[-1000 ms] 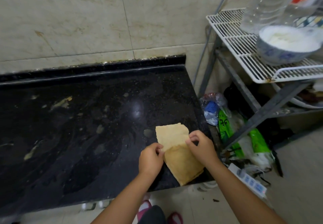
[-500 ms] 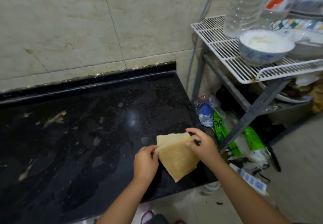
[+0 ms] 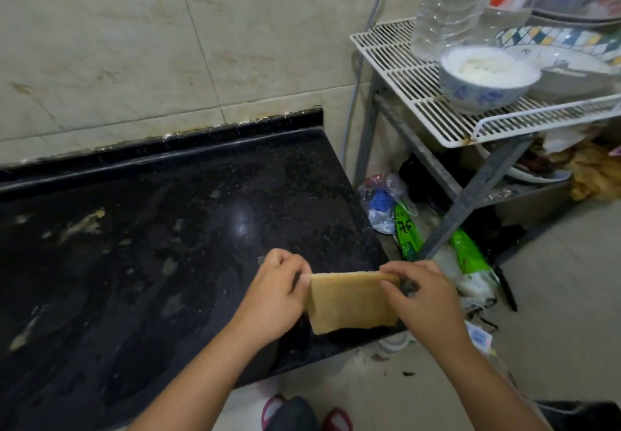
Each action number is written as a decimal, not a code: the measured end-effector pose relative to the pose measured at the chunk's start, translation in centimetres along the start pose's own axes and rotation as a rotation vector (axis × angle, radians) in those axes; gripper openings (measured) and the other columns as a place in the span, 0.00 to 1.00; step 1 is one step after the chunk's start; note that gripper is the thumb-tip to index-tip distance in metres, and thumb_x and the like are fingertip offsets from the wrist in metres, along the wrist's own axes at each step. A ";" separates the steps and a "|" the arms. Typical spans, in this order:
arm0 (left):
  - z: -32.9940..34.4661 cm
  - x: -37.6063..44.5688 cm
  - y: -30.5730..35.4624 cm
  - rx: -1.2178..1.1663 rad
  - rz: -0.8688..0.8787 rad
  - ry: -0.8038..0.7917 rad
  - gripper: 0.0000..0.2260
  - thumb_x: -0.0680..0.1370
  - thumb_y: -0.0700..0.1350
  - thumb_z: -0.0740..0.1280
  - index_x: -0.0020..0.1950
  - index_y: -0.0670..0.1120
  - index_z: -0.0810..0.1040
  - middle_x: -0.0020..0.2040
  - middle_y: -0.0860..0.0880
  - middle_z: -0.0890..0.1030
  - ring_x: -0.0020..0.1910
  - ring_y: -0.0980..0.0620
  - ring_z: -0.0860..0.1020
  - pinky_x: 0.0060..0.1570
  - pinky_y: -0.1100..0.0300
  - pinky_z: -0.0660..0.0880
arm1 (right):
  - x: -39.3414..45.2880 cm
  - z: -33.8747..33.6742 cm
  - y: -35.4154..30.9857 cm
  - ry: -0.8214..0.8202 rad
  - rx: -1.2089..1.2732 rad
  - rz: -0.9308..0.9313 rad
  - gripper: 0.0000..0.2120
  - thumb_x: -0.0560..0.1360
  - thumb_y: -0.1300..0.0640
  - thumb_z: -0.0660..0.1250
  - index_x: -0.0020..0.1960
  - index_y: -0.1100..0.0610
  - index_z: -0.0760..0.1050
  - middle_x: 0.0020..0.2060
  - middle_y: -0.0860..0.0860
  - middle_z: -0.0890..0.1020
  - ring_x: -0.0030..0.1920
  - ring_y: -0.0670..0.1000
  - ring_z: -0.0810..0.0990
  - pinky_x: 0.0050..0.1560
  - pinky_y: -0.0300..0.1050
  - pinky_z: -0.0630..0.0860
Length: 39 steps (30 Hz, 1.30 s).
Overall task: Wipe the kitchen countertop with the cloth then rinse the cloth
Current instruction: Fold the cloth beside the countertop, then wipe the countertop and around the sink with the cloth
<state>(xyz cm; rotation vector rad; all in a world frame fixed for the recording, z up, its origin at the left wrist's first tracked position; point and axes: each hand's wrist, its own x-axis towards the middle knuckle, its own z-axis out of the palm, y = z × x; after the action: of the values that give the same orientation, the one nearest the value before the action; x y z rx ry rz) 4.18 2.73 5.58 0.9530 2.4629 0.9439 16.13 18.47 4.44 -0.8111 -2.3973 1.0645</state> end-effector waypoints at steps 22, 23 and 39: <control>7.0 -0.2 -9.9 0.275 0.445 0.038 0.13 0.70 0.46 0.59 0.43 0.48 0.83 0.45 0.52 0.84 0.50 0.58 0.72 0.46 0.61 0.76 | -0.4 5.6 8.9 -0.043 -0.437 -0.278 0.06 0.62 0.60 0.65 0.33 0.61 0.80 0.39 0.58 0.82 0.43 0.62 0.81 0.43 0.56 0.78; 7.1 -0.5 -10.3 0.266 0.406 0.090 0.13 0.71 0.46 0.59 0.44 0.47 0.83 0.45 0.51 0.84 0.50 0.57 0.72 0.46 0.59 0.77 | 0.1 5.7 8.2 -0.038 -0.404 -0.296 0.10 0.65 0.59 0.62 0.34 0.62 0.80 0.38 0.58 0.82 0.43 0.61 0.81 0.45 0.54 0.78; 6.6 -2.0 -11.5 0.553 -0.352 0.100 0.32 0.81 0.55 0.38 0.54 0.48 0.81 0.56 0.42 0.81 0.59 0.40 0.75 0.44 0.42 0.77 | 0.7 9.8 8.5 -0.458 -0.727 -0.091 0.29 0.79 0.41 0.34 0.64 0.52 0.66 0.64 0.56 0.70 0.62 0.59 0.66 0.58 0.57 0.60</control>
<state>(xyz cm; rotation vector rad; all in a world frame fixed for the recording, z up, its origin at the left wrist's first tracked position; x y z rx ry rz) 3.61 -2.02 -6.98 0.5864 2.9114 0.1984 13.08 18.29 -8.24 -0.7049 -3.2429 0.3329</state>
